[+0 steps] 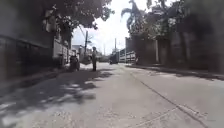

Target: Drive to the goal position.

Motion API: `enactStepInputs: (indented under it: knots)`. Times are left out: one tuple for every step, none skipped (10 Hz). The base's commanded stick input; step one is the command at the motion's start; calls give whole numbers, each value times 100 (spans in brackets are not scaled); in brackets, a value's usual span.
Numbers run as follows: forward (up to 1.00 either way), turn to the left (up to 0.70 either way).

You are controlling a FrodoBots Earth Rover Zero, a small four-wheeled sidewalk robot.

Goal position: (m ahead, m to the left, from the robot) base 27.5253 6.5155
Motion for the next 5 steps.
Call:
enactStepInputs:
  knots:
    - [100,-2]
    - [100,-26]
    - [100,-38]
    - [100,-40]
    - [100,-39]
